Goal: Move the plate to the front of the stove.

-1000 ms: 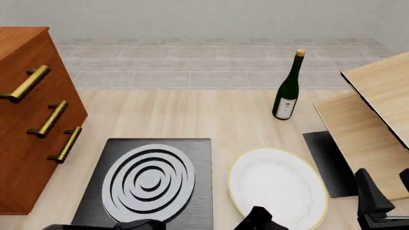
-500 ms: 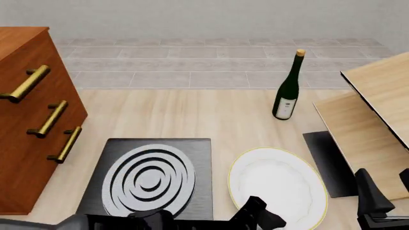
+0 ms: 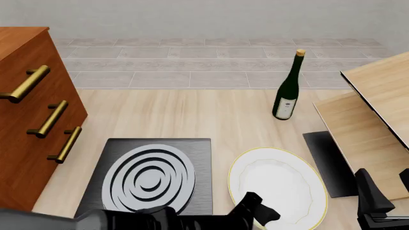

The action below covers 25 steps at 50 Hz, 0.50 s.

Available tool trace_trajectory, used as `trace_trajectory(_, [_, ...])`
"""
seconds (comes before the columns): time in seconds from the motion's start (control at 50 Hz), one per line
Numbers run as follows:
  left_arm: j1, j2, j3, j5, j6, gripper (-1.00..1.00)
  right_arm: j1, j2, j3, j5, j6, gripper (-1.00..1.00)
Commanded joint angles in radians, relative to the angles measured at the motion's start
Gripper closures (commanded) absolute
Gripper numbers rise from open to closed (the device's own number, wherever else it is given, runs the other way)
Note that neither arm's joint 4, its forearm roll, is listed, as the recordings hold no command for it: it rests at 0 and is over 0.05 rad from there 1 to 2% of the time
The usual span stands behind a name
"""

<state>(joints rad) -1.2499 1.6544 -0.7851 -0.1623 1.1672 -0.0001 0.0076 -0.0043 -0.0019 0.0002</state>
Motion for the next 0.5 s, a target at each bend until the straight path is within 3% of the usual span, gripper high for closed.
trace_trajectory(0.02, [0.026,0.026,0.015,-0.042,0.016,-1.0,0.0,0.0,0.0,0.0,0.0,-1.0])
trace_trajectory(0.5, [-0.012,0.107,-0.075,0.008,-0.023,-1.0,0.0,0.0,0.0,0.0,0.0,-1.0])
